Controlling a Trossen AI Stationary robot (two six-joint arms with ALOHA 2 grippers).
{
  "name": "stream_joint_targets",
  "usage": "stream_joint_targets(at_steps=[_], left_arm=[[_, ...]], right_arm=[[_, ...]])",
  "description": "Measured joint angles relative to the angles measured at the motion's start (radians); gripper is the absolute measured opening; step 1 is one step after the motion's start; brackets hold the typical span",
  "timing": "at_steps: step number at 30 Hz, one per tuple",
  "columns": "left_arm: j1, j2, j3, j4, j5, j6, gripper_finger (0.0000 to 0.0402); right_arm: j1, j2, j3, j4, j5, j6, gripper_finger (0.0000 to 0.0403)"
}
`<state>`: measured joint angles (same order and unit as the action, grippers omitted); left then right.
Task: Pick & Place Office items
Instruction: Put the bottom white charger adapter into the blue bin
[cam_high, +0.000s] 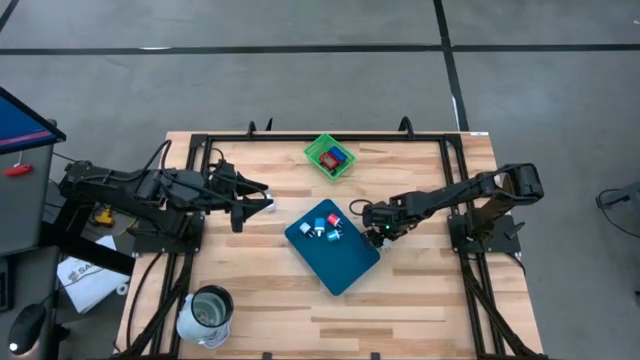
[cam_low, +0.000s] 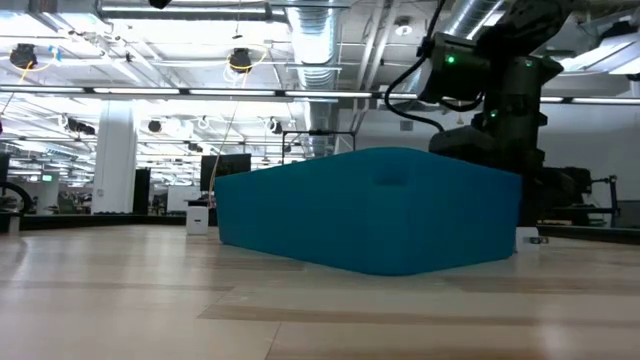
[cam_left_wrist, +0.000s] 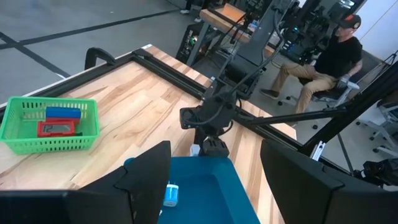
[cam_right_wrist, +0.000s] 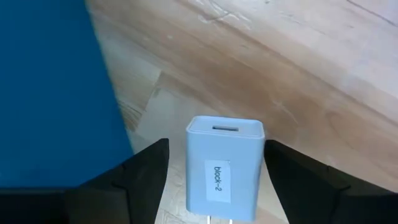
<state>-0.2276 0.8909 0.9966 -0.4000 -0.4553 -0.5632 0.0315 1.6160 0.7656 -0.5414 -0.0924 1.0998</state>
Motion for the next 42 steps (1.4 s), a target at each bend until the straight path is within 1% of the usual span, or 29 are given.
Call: stream_joint_targets(at_steps=[2, 4, 6, 9, 10, 15, 21, 25, 29, 32, 35, 38, 42], left_arm=[[0.000, 0.000, 0.000, 0.000, 0.000, 0.000, 0.0246], [0.000, 0.000, 0.000, -0.001, 0.000, 0.000, 0.0246], [0.000, 0.000, 0.000, -0.001, 0.000, 0.001, 0.0246], [0.000, 0.000, 0.000, -0.002, 0.000, 0.003, 0.0246], [0.000, 0.000, 0.000, -0.002, 0.000, 0.003, 0.0246], [0.000, 0.000, 0.000, -0.004, 0.000, 0.006, 0.0246], [0.000, 0.000, 0.000, -0.039, 0.000, 0.014, 0.0246], [0.000, 0.000, 0.000, -0.062, 0.000, 0.013, 0.0246], [0.000, 0.000, 0.000, -0.088, 0.000, 0.013, 0.0246], [0.000, 0.000, 0.000, -0.095, 0.000, 0.013, 0.0246], [0.000, 0.000, 0.000, -0.095, -0.001, 0.013, 0.0246], [0.000, 0.000, 0.000, -0.096, -0.001, 0.014, 0.0246], [-0.001, 0.000, 0.000, -0.102, -0.001, 0.016, 0.0246]], right_arm=[[0.000, -0.001, -0.001, -0.004, 0.010, 0.002, 0.0252], [-0.001, -0.005, -0.001, -0.013, 0.016, 0.007, 0.0235], [-0.007, -0.008, -0.003, -0.023, 0.019, 0.002, 0.0207], [-0.014, -0.021, -0.004, -0.036, 0.018, -0.014, 0.0153], [-0.016, -0.022, -0.004, -0.037, 0.018, -0.021, 0.0146], [-0.037, -0.075, -0.009, -0.070, 0.021, -0.027, 0.0147], [-0.072, -0.178, 0.046, -0.083, 0.043, -0.034, 0.0147], [-0.073, -0.242, 0.119, -0.072, 0.060, -0.038, 0.0147], [-0.033, -0.260, 0.219, -0.066, 0.063, -0.054, 0.0147], [0.011, -0.236, 0.301, -0.081, 0.062, -0.056, 0.0147], [0.056, -0.177, 0.377, -0.116, 0.059, -0.055, 0.0147], [0.093, -0.097, 0.448, -0.158, 0.057, -0.054, 0.0147], [0.129, 0.021, 0.510, -0.208, 0.055, -0.048, 0.0147]])
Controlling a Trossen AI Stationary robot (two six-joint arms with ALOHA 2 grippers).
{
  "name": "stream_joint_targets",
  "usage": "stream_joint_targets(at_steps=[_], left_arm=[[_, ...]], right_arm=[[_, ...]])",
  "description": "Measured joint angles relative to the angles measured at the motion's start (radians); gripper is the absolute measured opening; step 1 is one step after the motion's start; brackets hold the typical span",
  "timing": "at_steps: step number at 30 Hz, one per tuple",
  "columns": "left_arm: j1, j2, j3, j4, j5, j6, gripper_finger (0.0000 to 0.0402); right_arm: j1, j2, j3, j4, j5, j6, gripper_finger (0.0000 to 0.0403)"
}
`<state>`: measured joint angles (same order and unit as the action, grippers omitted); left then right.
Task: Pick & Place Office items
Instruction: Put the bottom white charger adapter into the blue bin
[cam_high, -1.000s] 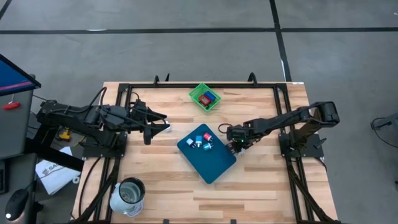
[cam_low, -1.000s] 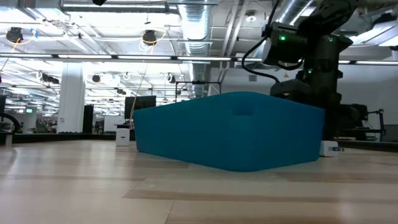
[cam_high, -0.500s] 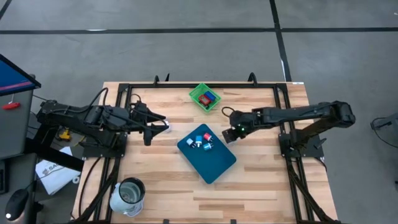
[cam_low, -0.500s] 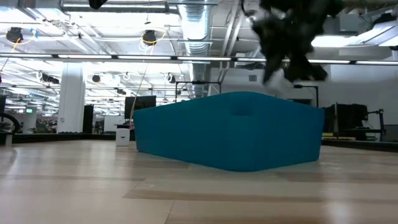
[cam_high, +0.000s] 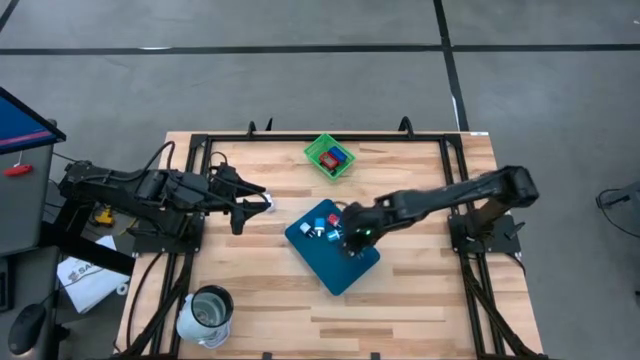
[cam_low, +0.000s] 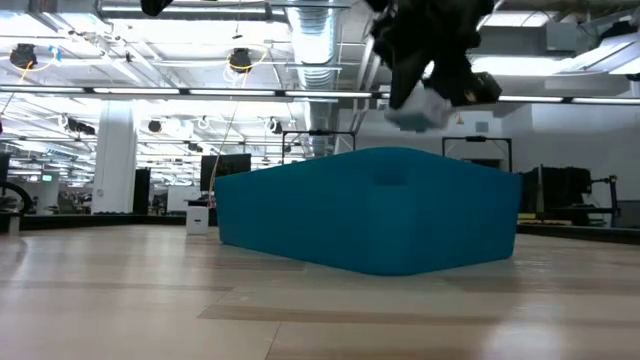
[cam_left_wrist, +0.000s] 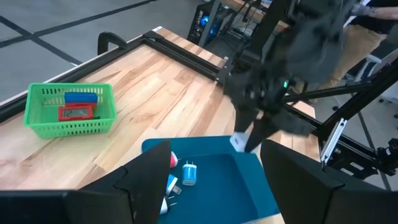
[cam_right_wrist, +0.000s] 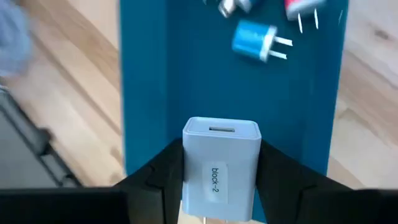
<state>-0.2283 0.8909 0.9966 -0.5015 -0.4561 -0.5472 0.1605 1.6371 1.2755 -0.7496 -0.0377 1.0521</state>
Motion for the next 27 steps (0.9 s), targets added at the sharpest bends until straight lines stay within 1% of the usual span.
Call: stream_joint_targets(at_steps=[5, 10, 16, 24, 26, 27], left_arm=[[0.000, 0.000, 0.000, -0.007, 0.000, 0.000, 0.0246], [0.000, 0.000, 0.000, -0.025, 0.000, 0.000, 0.0246], [0.000, 0.000, 0.000, -0.041, 0.000, 0.018, 0.0246], [-0.009, 0.000, 0.000, -0.046, 0.000, 0.020, 0.0246], [-0.013, 0.000, 0.000, -0.046, 0.000, 0.020, 0.0246], [-0.015, 0.000, 0.000, -0.048, 0.000, 0.020, 0.0246]], right_arm=[[0.026, 0.109, 0.013, -0.017, 0.000, 0.020, 0.0147], [0.042, 0.176, 0.013, -0.009, -0.015, 0.042, 0.0147], [0.033, 0.195, 0.013, -0.006, -0.010, 0.047, 0.0147], [0.013, 0.237, 0.013, 0.005, -0.021, 0.010, 0.0147], [0.013, 0.236, 0.010, -0.028, -0.028, -0.007, 0.0147], [0.012, 0.236, 0.010, -0.016, -0.034, -0.010, 0.0147]])
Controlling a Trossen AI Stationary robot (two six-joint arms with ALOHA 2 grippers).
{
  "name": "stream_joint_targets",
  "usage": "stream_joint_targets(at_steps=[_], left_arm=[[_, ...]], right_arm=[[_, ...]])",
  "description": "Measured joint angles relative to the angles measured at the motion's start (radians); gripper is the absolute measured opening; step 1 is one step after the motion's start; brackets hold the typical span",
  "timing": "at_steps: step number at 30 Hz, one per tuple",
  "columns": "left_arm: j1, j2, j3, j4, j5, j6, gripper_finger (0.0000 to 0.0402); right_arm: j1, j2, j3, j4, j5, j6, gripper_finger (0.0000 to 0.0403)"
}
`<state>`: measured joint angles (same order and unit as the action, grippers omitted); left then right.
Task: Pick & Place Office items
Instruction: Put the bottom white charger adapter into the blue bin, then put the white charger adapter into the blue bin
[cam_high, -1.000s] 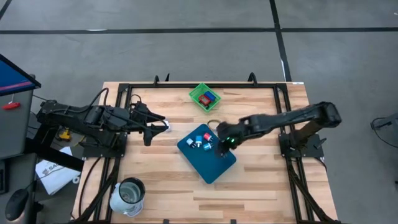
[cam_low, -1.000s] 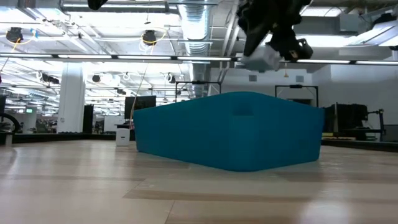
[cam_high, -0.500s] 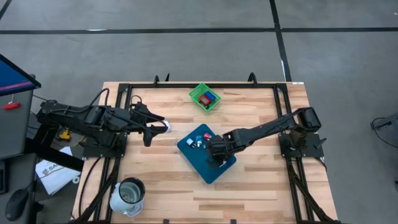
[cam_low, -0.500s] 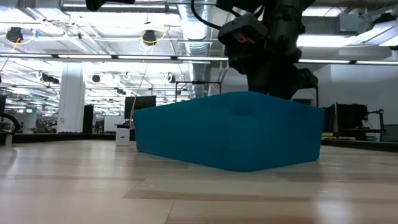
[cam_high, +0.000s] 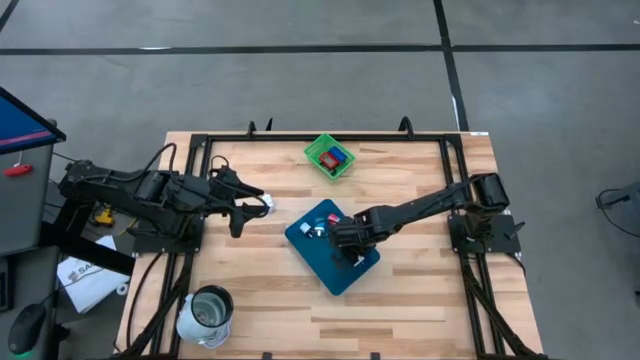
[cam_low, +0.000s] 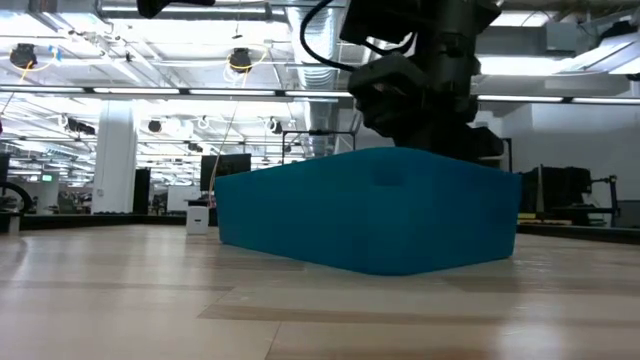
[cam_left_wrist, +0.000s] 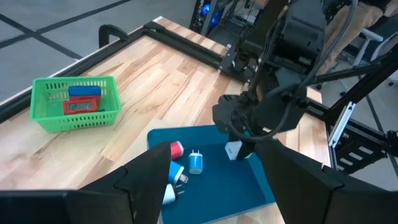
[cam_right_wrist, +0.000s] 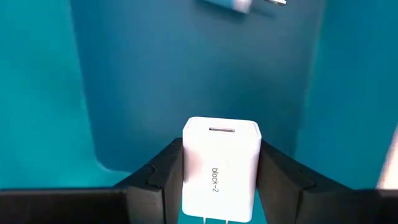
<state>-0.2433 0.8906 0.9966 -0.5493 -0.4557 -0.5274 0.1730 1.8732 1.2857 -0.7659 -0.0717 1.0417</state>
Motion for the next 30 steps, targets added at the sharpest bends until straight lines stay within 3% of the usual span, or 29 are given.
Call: stream_joint_targets(at_steps=[7, 11, 14, 22, 30], left_arm=[[0.000, 0.000, 0.000, -0.009, 0.000, 0.000, 0.0246], [0.000, 0.000, 0.000, -0.011, 0.000, -0.003, 0.0246], [0.000, 0.000, 0.000, -0.011, 0.000, -0.003, 0.0246], [0.000, 0.000, 0.000, -0.053, -0.001, -0.012, 0.0246], [-0.004, 0.000, 0.000, -0.346, -0.007, -0.088, 0.0246]], right_arm=[[-0.007, 0.000, 0.002, -0.017, -0.002, -0.013, 0.0154], [-0.002, 0.000, 0.002, -0.027, 0.001, 0.003, 0.0221], [0.006, 0.000, 0.002, -0.032, 0.002, 0.006, 0.0245], [0.043, -0.069, 0.000, -0.001, 0.054, 0.056, 0.0223], [0.097, -0.316, 0.001, -0.055, 0.263, 0.136, 0.0206]])
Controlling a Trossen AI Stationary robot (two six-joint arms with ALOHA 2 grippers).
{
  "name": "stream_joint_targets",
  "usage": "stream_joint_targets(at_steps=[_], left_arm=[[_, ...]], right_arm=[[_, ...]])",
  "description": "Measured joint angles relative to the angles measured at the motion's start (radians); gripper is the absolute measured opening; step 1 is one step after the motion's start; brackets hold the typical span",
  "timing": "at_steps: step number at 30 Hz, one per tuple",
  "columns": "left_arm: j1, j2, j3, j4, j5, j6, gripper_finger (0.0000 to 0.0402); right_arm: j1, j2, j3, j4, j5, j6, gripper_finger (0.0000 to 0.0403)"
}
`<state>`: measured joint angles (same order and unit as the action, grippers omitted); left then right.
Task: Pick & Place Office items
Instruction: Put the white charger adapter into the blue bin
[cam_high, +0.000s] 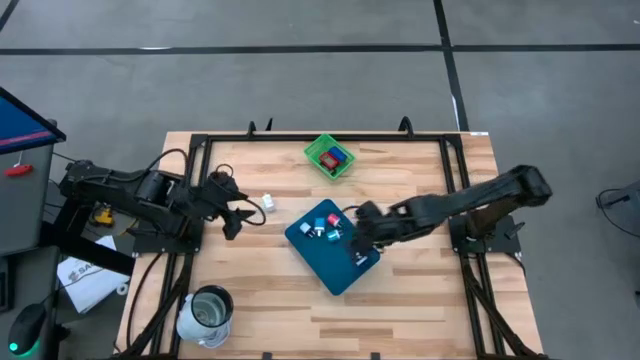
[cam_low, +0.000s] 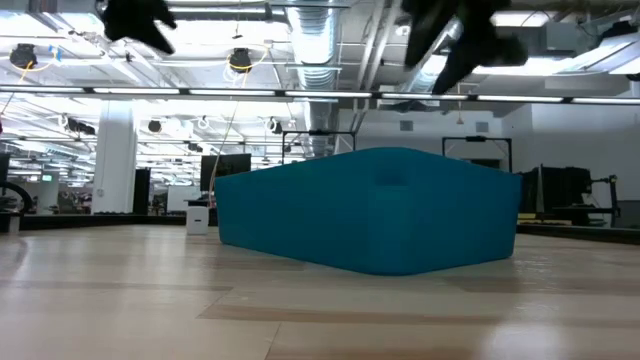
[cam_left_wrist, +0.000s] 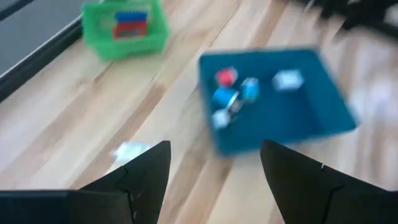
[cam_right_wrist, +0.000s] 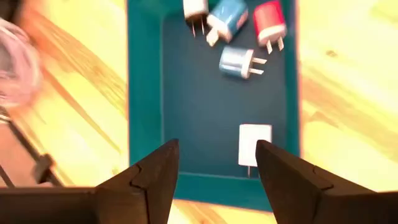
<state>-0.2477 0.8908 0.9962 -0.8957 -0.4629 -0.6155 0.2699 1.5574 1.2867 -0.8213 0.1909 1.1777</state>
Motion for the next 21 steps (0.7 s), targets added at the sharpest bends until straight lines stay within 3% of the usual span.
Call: stream_joint_targets(at_steps=[6, 9, 15, 21], left_arm=[[0.019, 0.022, -0.008, -0.161, 0.004, 0.048, 0.0246], [0.072, 0.058, -0.034, -0.168, 0.084, 0.155, 0.0246], [0.220, 0.236, -0.043, -0.152, 0.273, 0.511, 0.0246], [0.286, 0.434, -0.043, -0.124, 0.201, 0.927, 0.0246]], right_arm=[[0.042, -0.156, 0.000, -0.112, 0.156, 0.085, 0.0222], [0.044, -0.196, 0.001, -0.149, 0.202, 0.113, 0.0233], [0.042, -0.216, 0.001, -0.187, 0.226, 0.105, 0.0241], [0.044, -0.216, 0.001, -0.229, 0.226, 0.106, 0.0241]])
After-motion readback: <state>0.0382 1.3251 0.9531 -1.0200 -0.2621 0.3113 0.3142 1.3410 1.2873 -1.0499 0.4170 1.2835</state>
